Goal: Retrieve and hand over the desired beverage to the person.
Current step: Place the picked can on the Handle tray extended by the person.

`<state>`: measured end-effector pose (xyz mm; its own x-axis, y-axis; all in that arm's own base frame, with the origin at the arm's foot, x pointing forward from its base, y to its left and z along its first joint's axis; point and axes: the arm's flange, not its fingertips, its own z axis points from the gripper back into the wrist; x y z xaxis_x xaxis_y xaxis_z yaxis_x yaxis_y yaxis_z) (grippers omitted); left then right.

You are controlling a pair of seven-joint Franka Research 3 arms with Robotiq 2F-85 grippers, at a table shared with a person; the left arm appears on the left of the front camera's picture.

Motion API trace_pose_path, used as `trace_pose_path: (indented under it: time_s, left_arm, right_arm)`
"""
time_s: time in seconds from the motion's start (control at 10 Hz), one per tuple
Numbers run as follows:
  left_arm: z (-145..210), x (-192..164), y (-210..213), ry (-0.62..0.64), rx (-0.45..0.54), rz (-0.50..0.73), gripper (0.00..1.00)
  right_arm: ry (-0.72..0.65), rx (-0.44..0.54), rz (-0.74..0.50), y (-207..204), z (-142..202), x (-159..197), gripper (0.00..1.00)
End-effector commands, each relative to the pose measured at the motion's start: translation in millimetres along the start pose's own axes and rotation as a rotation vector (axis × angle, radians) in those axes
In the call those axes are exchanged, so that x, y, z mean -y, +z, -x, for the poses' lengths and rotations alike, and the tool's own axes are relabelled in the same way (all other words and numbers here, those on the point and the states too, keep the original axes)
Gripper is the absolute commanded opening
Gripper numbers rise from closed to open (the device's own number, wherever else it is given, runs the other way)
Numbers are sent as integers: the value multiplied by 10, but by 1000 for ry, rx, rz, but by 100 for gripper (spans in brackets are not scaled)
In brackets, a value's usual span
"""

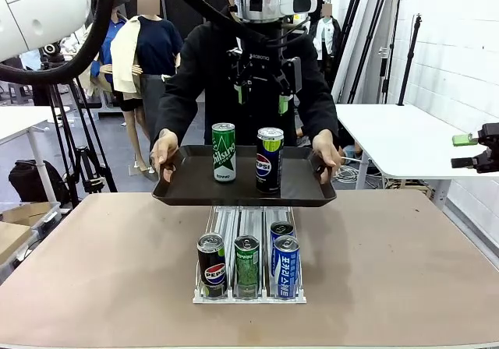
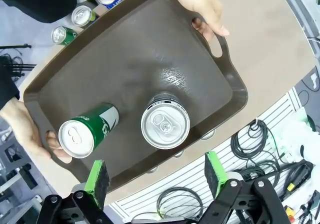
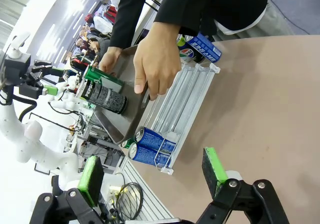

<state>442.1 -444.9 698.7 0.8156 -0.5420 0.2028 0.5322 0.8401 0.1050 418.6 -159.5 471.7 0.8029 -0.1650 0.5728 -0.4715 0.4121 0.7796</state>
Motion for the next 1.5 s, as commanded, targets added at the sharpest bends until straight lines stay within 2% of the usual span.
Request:
trace_pose_path:
  time_s: [0.0,1.4]
  left_arm:
    - [-9,12,-8,-13,1,14,100]
    - [-9,12,-8,-13,1,14,100]
  right_arm:
    - [2,6,-12,-10,6,-7,100]
    - [2,6,-12,-10,6,-7,100]
